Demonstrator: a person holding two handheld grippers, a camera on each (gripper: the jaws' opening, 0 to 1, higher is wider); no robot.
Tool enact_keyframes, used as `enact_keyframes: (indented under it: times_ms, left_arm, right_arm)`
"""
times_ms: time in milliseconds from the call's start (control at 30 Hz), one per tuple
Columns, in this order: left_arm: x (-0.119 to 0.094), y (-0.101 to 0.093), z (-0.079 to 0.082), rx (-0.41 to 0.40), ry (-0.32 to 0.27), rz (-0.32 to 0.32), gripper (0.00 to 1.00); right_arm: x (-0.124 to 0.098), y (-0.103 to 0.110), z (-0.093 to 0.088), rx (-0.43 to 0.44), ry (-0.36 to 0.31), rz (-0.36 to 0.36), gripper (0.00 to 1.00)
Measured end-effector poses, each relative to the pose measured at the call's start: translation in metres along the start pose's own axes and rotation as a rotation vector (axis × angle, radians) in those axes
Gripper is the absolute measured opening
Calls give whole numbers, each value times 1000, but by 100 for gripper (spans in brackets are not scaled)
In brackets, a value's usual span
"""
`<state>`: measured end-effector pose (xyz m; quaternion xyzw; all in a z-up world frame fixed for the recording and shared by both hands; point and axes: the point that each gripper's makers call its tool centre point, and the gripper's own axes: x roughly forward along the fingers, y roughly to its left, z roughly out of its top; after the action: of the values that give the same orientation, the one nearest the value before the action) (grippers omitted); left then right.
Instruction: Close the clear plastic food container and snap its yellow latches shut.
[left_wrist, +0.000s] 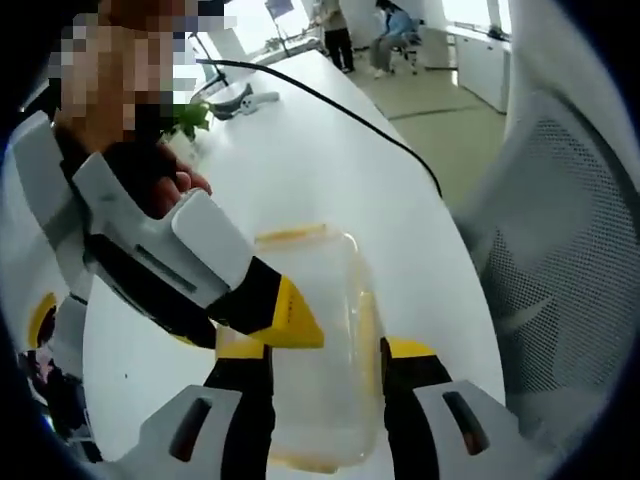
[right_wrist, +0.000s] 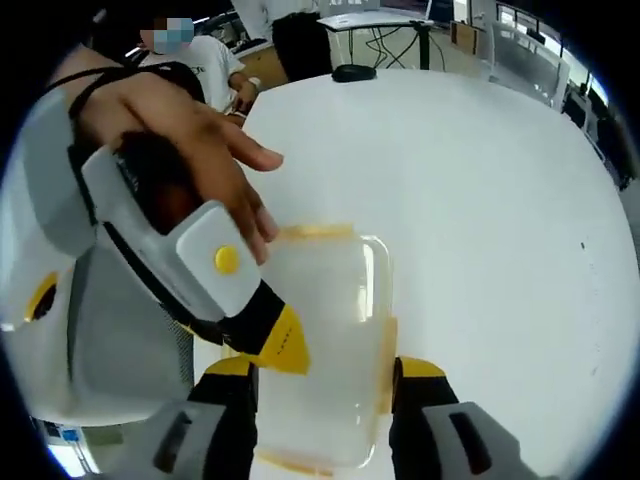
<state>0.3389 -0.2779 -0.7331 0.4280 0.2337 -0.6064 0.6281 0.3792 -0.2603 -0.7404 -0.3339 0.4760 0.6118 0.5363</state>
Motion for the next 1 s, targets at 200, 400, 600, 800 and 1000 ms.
enact_keyframes:
  times_ms: [200,400,600,800,1000]
  left_arm:
    - [-1,-1,-1,-16,0,-16,46]
    - [-15,8,-4,-88,-35,-10,46]
    - [-28,14,-9,-155,-69,-10,53]
    - [-38,17,-6,-212,-114,-18,57]
    - [-46,20,-8,-241,-140,-10,60]
  right_arm:
    - [-3,1,0,-14,-22,-45,59]
    - [-17,2,2,11,-92,-95,58]
    - [-25,6,-2,36,-145,-135,57]
    - [-31,18,-2,57,-223,-163,57]
    - [-39,21,1,97,-327,-223,61]
